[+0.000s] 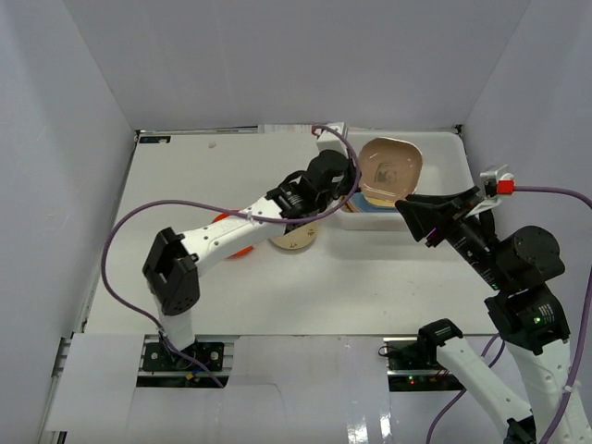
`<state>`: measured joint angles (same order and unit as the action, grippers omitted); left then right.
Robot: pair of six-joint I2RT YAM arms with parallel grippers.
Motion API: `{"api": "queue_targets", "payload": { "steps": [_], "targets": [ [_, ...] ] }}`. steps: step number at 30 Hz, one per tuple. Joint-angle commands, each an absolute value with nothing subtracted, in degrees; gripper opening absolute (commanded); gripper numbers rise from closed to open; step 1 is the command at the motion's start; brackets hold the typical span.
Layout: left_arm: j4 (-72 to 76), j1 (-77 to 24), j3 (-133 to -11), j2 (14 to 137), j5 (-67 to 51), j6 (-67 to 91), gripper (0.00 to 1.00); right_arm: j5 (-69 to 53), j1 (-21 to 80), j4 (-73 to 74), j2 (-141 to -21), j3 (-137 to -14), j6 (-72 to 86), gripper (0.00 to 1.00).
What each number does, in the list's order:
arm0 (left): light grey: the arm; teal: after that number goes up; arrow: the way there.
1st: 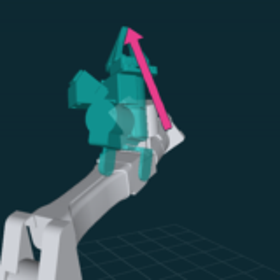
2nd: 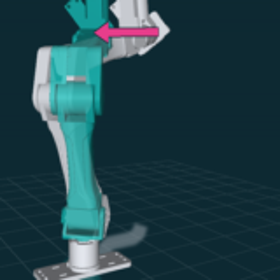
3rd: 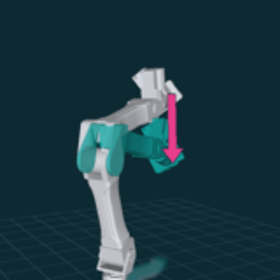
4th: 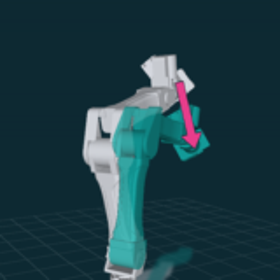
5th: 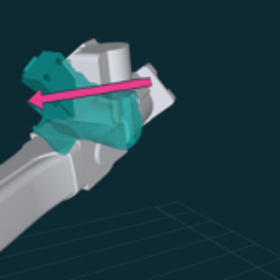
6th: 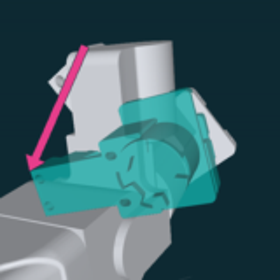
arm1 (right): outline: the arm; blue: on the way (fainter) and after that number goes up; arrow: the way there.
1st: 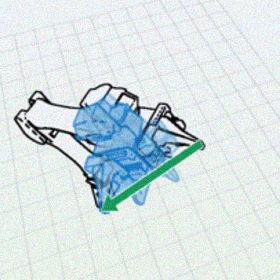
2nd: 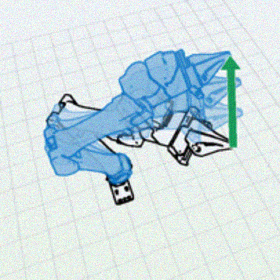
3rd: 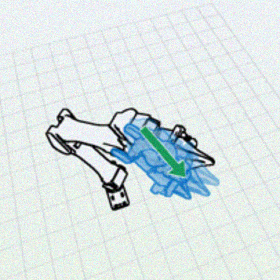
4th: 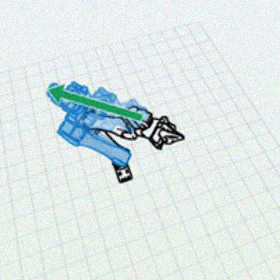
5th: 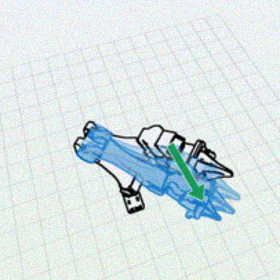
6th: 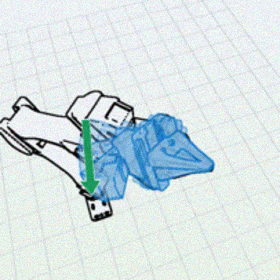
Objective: Place the plates into the plastic bin on the countertop
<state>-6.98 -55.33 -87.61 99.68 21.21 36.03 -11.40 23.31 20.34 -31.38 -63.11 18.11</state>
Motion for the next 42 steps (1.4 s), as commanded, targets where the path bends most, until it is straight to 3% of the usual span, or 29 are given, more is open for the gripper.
{"api": "queue_targets", "payload": {
  "steps": [1,8,20,23,24,28,33,35,42],
  "targets": [
    [-11.3,-54.9,-100.3,108.9,18.2,31.9,0.00,-13.4,23.2,18.0,-31.8,-62.0,20.1,0.41],
    [-19.1,-53.5,-120.5,125.4,19.2,30.0,0.00,-10.6,23.2,18.7,-30.2,-60.4,19.5,0.40],
    [-19.4,-52.6,-121.4,129.7,24.1,34.0,0.00,-10.3,23.2,18.5,-30.5,-57.9,19.9,0.40],
    [-19.2,-52.4,-120.3,128.5,24.4,34.0,0.33,-10.3,23.3,18.5,-30.8,-57.9,19.9,0.41],
    [-18.9,-52.2,-119.5,127.8,24.3,34.0,0.55,-10.5,23.2,18.4,-30.9,-58.0,19.9,0.41],
    [-16.5,-50.5,-115.7,122.4,24.2,31.8,0.94,-11.9,23.2,18.3,-31.4,-57.9,20.3,0.41],
    [-15.9,-45.3,-107.8,111.5,18.3,31.5,0.98,-15.6,23.2,18.1,-32.9,-57.8,20.6,0.42],
    [-15.2,-42.5,-97.8,106.5,17.4,32.2,0.93,-19.4,23.2,18.0,-34.6,-57.1,20.6,0.42],
    [-11.8,-30.4,-59.3,77.6,17.2,39.3,0.93,-28.1,25.9,14.6,-43.8,-50.5,18.1,0.43]
  ]
}}
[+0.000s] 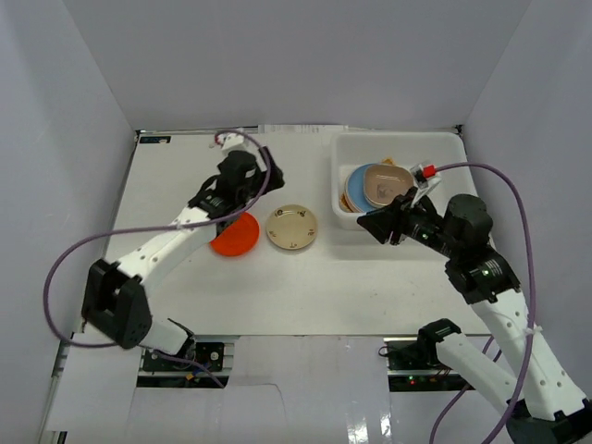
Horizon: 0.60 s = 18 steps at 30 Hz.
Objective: Place the plates into the plastic bin on the countertop
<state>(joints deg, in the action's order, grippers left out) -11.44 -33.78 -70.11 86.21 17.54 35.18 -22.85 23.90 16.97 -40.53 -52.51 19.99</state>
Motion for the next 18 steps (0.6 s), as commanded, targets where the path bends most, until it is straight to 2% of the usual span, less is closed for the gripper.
{"api": "queue_targets", "payload": {
  "steps": [1,2,6,8,9,12,13,18],
  "targets": [
    [-12.3,-28.8,-55.6,70.7,17.6,40.4,0.93,-27.9,27.3,14.6,-46.3,-50.1,17.6,0.44],
    [-13.3,-26.9,-48.5,67.4,17.4,41.5,0.93,-25.1,29.3,14.6,-47.6,-49.8,16.6,0.44],
    [-14.5,-17.7,-34.2,53.2,15.4,47.1,0.91,-7.2,40.4,10.5,-49.8,-45.7,22.9,0.45],
    [-14.5,-15.7,-30.1,48.4,13.5,50.4,0.90,-1.2,43.3,-1.4,-47.3,-39.3,30.5,0.47],
    [-13.9,-13.9,-26.9,47.5,12.4,51.2,0.89,-0.4,43.9,-7.8,-46.0,-29.5,39.4,0.50],
    [-11.6,-11.4,-23.7,46.8,8.3,53.6,0.90,6.2,45.0,-30.3,-43.6,-12.2,55.7,0.55],
    [-11.3,-10.8,-22.5,47.1,7.7,54.0,0.91,10.3,45.2,-34.5,-44.6,-9.3,57.9,0.62],
    [-7.1,-8.0,-21.2,49.6,4.8,54.3,0.91,18.6,45.4,-41.7,-51.9,-6.0,62.7,0.65]
  ]
}}
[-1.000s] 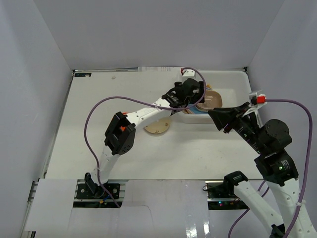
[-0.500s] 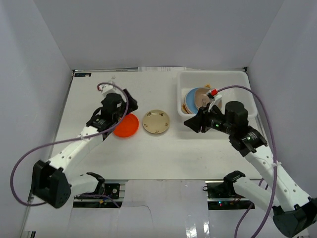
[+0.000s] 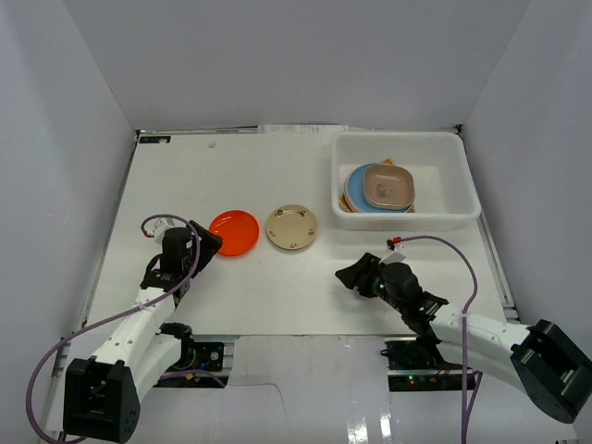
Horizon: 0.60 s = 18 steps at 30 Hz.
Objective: Place the plates into the plastic bin on the countertop
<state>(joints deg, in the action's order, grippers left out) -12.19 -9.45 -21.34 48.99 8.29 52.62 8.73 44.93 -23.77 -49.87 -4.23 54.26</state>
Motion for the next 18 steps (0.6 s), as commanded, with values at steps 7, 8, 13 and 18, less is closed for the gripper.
{"api": "queue_targets", "payload": {
  "steps": [7,8,13,18],
  "targets": [
    [-0.4,-5.2,-18.8,54.9,-1.8,56.0,0.89,20.9,45.6,-56.2,-75.7,-10.9,70.1,0.60],
    [1.6,-5.1,-18.5,55.6,-2.1,56.1,0.88,21.1,45.6,-57.3,-78.3,-12.8,71.7,0.60],
    [4.3,-4.0,-17.8,60.1,-4.4,55.5,0.79,21.2,45.7,-64.1,-92.6,-17.2,77.1,0.56],
    [6.0,-3.2,-18.0,62.9,-4.3,54.7,0.72,21.2,46.1,-64.9,-101.7,-23.6,80.2,0.49]
  ]
}}
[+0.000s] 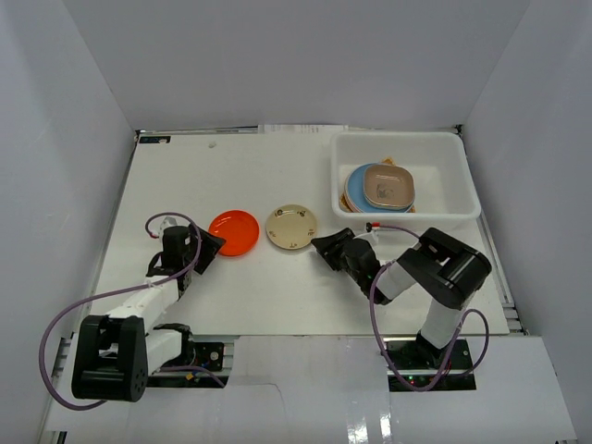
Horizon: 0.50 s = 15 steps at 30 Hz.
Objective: Place the plates into the plastic bin on the countertop
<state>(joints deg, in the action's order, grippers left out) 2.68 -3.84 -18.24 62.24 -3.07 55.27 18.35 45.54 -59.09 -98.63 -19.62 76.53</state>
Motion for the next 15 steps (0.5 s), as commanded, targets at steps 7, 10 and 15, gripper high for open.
{"api": "queue_targets", "payload": {
  "steps": [7,10,15],
  "targets": [
    [8.7,-2.6,-18.3,68.2,-3.7,55.2,0.68,23.1,46.6,-62.3,-108.8,-30.8,82.0,0.47],
    [9.6,-2.5,-18.5,70.0,-3.0,55.5,0.65,22.4,46.6,-61.3,-110.9,-32.5,82.4,0.23],
    [9.8,-2.5,-19.2,71.1,-1.9,55.2,0.34,22.1,47.5,-65.1,-108.7,-27.7,82.8,0.08]
  ]
}}
